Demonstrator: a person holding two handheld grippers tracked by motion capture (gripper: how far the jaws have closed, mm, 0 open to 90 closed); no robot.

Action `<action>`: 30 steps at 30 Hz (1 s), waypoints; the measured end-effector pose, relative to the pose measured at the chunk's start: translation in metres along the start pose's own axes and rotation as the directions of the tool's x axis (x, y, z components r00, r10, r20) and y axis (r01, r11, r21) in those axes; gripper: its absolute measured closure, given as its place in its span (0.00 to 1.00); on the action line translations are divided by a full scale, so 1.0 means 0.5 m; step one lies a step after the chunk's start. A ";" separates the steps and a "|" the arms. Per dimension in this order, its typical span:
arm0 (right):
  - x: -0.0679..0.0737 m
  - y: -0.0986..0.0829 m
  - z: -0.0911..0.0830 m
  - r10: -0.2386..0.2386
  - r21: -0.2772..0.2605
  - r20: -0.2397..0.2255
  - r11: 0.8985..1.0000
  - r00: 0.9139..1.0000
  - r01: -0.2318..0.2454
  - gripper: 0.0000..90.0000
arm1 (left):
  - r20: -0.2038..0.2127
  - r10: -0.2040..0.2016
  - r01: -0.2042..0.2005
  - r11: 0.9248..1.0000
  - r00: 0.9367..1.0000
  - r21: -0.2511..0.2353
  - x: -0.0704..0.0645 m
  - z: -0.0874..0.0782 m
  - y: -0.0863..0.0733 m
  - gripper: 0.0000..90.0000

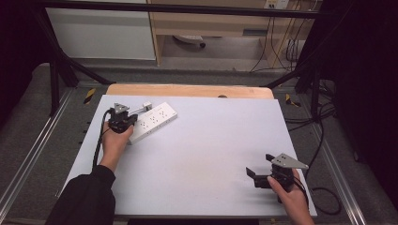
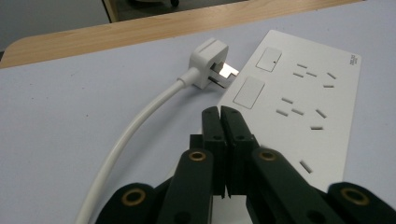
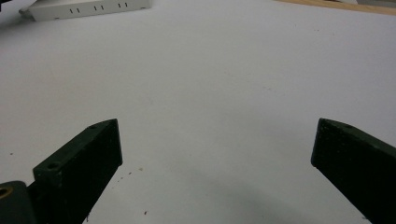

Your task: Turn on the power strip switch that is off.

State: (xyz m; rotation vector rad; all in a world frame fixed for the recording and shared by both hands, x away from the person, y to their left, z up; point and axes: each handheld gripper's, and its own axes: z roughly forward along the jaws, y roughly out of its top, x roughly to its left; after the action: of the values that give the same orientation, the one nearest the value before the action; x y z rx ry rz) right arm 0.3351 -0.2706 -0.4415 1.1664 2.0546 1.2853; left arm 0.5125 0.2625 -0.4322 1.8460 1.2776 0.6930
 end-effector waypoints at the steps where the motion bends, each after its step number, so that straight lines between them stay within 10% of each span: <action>1: 0.000 0.000 0.000 0.000 0.000 0.000 1.000 1.000 0.000 0.03 | -0.001 0.001 -0.001 1.000 1.000 0.004 0.000 0.001 0.000 1.00; 30: -0.002 -0.001 -0.001 0.000 0.001 -0.002 1.000 1.000 0.000 0.03 | -0.002 0.001 -0.001 1.000 1.000 0.006 -0.001 0.016 -0.006 1.00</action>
State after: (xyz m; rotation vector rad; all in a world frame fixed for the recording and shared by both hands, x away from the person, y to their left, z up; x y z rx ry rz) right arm 0.3350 -0.2716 -0.4417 1.1666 2.0565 1.2860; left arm 0.5172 0.2603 -0.4392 1.8506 1.2814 0.6922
